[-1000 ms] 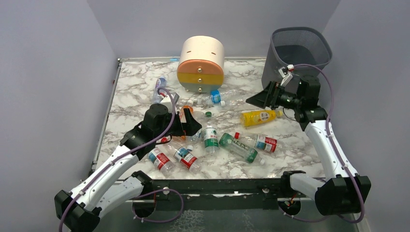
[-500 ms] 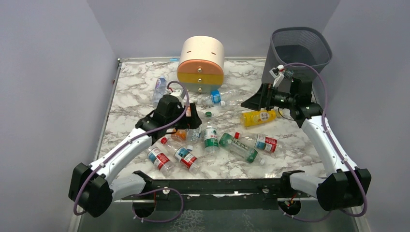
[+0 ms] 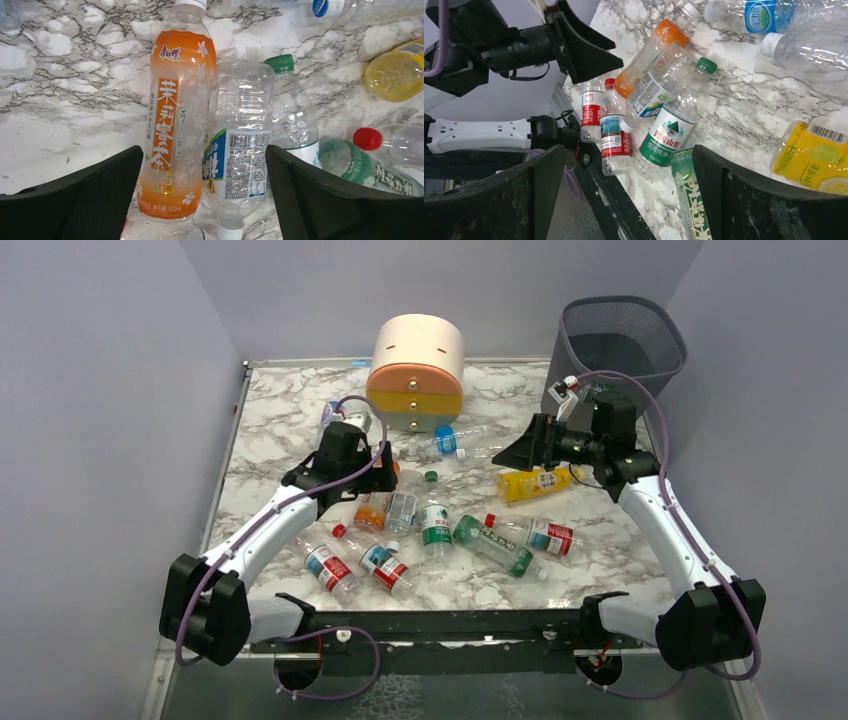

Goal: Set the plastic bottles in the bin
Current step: Pick up the plastic bottle at the center of the board.

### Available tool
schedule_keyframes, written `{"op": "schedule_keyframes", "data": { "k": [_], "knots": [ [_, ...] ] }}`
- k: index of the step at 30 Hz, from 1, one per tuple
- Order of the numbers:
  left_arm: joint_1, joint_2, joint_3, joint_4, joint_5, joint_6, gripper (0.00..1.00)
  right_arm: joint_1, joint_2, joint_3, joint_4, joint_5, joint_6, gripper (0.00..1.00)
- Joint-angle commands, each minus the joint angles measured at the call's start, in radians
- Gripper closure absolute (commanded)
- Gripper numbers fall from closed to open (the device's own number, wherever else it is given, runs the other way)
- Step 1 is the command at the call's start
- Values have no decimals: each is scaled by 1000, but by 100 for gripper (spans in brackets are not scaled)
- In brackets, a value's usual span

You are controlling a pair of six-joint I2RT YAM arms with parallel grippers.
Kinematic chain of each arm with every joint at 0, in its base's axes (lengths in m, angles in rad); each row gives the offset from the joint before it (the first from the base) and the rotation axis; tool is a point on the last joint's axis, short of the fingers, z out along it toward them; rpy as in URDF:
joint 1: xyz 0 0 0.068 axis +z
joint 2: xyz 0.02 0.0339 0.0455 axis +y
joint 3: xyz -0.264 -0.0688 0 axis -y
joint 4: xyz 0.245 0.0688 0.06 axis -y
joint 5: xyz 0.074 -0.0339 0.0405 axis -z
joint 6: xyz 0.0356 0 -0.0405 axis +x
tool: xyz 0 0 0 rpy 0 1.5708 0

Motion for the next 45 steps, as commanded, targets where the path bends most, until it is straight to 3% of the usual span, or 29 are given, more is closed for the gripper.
{"op": "schedule_keyframes", "data": {
  "k": [1,7,34,45],
  "knots": [
    [4,39,9,-11,-51,30,1,6,-16,2,33,-8,4,0],
    [4,87,21,-23,-113,36,1,6,-27,-5,27,-15,-1,0],
    [-63,250,-90,89,-141,-57,4,15,-36,-45,41,-23,4,0],
    [-76,231,-108,88,-165,-70,28,20,-32,-35,31,-24,2,0]
  ]
}}
